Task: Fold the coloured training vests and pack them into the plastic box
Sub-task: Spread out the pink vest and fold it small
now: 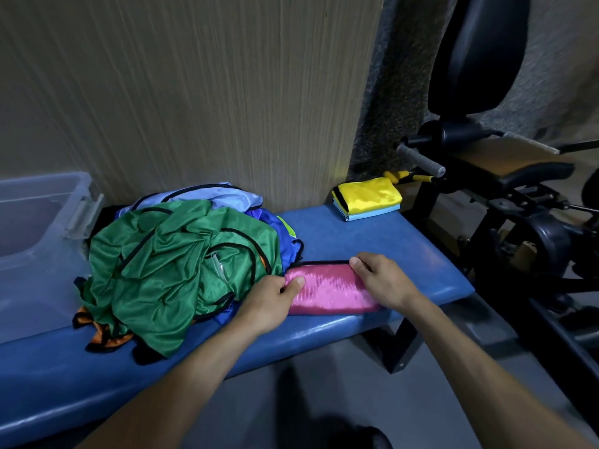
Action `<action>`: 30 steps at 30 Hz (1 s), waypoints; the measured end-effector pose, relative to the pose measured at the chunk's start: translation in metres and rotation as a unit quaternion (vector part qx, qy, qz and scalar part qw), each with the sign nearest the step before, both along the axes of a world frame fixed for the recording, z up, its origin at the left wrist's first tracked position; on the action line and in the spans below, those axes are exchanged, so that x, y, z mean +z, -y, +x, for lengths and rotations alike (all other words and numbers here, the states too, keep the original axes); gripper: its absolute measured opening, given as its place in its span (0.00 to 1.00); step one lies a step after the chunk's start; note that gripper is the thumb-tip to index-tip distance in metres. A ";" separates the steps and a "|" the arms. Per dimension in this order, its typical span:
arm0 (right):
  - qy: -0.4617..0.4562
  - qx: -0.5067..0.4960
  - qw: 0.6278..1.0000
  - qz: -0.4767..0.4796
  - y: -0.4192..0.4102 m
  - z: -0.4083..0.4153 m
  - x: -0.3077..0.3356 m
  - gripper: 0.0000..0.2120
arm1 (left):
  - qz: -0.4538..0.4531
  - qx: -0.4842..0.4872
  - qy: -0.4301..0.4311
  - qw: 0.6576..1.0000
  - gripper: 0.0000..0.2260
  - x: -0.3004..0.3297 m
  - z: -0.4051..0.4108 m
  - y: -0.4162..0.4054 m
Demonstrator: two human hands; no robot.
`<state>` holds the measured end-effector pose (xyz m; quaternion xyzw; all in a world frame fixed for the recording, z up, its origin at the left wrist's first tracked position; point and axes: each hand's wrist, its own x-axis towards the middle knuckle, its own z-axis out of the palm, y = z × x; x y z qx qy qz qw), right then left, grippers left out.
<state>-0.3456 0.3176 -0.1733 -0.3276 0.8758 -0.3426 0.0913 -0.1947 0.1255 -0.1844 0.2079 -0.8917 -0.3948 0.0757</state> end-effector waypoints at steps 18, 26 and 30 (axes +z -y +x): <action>-0.104 -0.059 0.992 0.032 0.025 -0.008 -0.025 0.10 | -0.189 0.007 0.076 0.979 0.22 0.023 -0.017 0.025; -0.100 -0.052 0.989 0.095 0.028 -0.006 -0.022 0.17 | -0.224 -0.066 0.012 0.972 0.05 0.032 -0.036 0.034; -0.116 -0.046 0.987 0.098 0.027 -0.006 -0.023 0.17 | -0.235 -0.041 0.011 0.971 0.09 0.025 -0.043 0.029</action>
